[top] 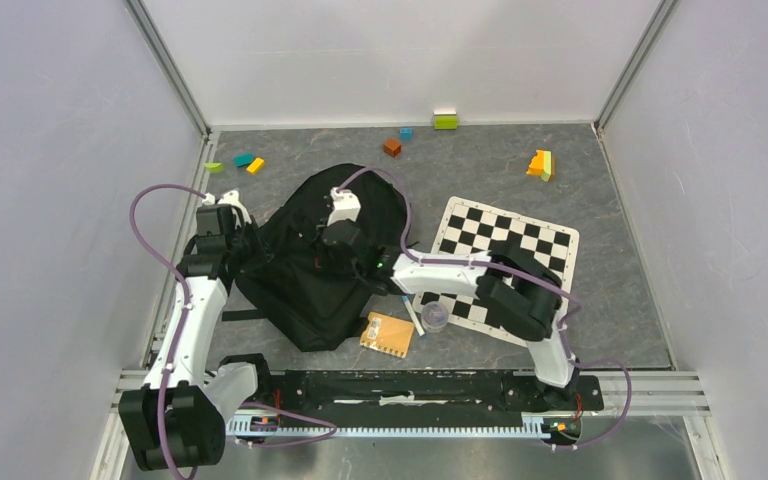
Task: Pack the student bag
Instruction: Unzip the student bag at the center of the board.
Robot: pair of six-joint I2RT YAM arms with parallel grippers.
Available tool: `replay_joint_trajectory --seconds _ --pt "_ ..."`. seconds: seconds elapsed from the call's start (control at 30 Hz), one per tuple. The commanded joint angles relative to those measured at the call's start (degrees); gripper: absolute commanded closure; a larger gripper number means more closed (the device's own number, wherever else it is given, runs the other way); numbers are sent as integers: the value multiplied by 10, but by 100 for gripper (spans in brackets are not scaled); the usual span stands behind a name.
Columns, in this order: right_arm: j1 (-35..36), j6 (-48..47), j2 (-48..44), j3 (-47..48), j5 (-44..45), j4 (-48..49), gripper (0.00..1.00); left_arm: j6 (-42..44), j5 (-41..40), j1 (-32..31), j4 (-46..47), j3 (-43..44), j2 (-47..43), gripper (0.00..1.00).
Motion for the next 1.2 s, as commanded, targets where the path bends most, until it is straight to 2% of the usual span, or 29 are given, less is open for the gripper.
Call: replay_joint_trajectory --seconds 0.0,0.13,0.37,0.5,0.63,0.9,1.1,1.13,1.17 --pt "-6 -92 -60 -88 34 -53 100 11 -24 -1 -13 14 -16 98" --pt "-5 -120 -85 -134 -7 -71 100 11 -34 -1 -15 14 -22 98" --pt "-5 -158 -178 -237 -13 -89 100 7 -31 -1 -5 19 -18 98" --pt "-5 -173 -215 -259 -38 -121 100 -1 -5 -1 11 31 -2 98" --pt "-5 -177 -248 -286 -47 -129 100 -2 -13 -1 15 58 19 98" --pt "3 -187 -326 -352 -1 -182 100 -18 0 -1 62 138 116 98" --pt "4 -210 -348 -347 -24 -180 100 -24 34 -1 98 211 208 98" --pt "4 -220 -347 -333 -25 -185 96 -22 37 -1 97 225 222 98" --pt "5 -231 -345 -318 -25 -191 85 -19 42 -1 94 238 233 97"
